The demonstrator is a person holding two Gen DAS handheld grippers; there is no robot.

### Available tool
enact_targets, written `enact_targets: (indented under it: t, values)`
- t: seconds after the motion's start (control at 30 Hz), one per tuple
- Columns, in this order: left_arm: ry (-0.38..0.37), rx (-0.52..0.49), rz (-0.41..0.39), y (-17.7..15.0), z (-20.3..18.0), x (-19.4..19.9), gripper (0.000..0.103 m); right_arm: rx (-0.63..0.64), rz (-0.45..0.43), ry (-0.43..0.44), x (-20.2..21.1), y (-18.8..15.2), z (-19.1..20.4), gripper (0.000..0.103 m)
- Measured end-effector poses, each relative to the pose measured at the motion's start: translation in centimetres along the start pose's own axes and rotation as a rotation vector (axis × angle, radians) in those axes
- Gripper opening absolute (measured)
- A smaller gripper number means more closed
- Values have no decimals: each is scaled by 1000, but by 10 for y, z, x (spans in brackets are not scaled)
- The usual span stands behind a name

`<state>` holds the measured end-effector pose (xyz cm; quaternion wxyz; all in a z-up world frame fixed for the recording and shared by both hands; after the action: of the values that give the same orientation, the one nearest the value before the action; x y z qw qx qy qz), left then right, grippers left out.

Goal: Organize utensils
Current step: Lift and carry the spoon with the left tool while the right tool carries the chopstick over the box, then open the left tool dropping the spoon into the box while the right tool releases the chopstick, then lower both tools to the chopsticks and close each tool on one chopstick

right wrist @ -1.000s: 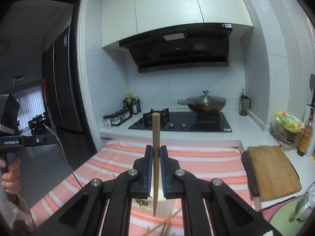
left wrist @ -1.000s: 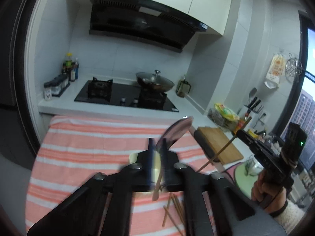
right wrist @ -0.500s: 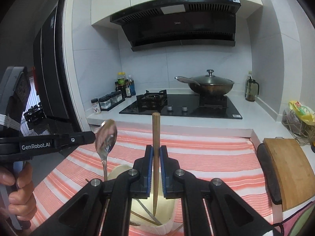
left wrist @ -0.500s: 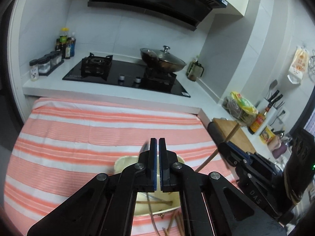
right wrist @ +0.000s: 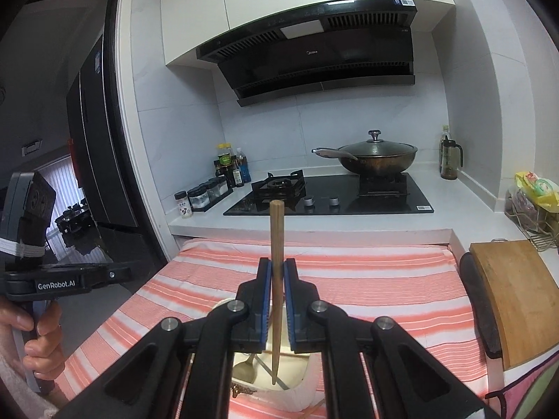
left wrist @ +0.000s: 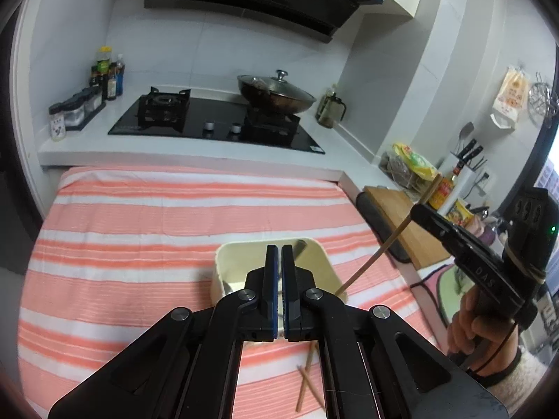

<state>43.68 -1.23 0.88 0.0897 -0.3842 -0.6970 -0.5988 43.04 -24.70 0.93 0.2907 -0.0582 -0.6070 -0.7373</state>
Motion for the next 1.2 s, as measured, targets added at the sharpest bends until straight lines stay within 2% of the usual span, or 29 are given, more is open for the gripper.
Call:
enact_targets:
  t: [0.13, 0.33, 0.4, 0.5, 0.53, 0.57, 0.6, 0.67, 0.73, 0.8, 0.93, 1.03, 1.13, 1.2]
  values:
    - [-10, 18, 17, -12, 4, 2, 0, 13, 26, 0, -5, -5, 4, 8]
    - [8, 6, 46, -36, 3, 4, 0, -8, 136, 13, -40, -15, 8, 8]
    - [24, -7, 62, -46, 4, 4, 4, -10, 157, 16, -49, -18, 12, 8]
    - [36, -3, 82, -59, 8, 5, 25, -20, 195, 43, -60, -24, 16, 11]
    - [44, 1, 84, -64, 10, 6, 37, -19, 206, 49, -62, -25, 18, 17]
    - [52, 4, 83, -67, 13, 7, 45, -15, 205, 46, -61, -27, 19, 33]
    - [60, 6, 82, -71, 15, 8, 49, -12, 193, 43, -59, -28, 20, 42]
    - [82, 14, 84, -80, 21, 11, 64, -13, 183, 40, -53, -31, 21, 43]
    - [103, 19, 86, -93, 26, 14, 71, -25, 182, 40, -43, -35, 17, 44]
    - [118, 14, 98, -111, 29, 15, 72, -19, 187, 28, -30, -43, 14, 44]
    - [135, -31, 173, -159, 27, 2, 74, 37, 250, -35, 2, -84, 1, 44]
    - [111, -76, 258, -194, 17, -18, 74, 37, 318, -97, 32, -140, -22, 45]
    - [57, -152, 331, -217, -4, -41, 73, -55, 399, -152, 64, -200, -48, 45]
    - [30, -220, 352, -224, -21, -55, 73, -121, 420, -181, 86, -228, -61, 45]
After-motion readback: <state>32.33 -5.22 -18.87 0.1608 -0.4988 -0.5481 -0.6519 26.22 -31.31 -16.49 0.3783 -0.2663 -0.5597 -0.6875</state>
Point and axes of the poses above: each gripper's, at about its wrist camera, not at the fingertips, and x roughly against the way its jaws point, z to its left, y to its top, the point moved 2 cm from there along -x, roughly the way its jaws point, and after that the axes turned 3 degrees about -x, right-handed, at the moved point
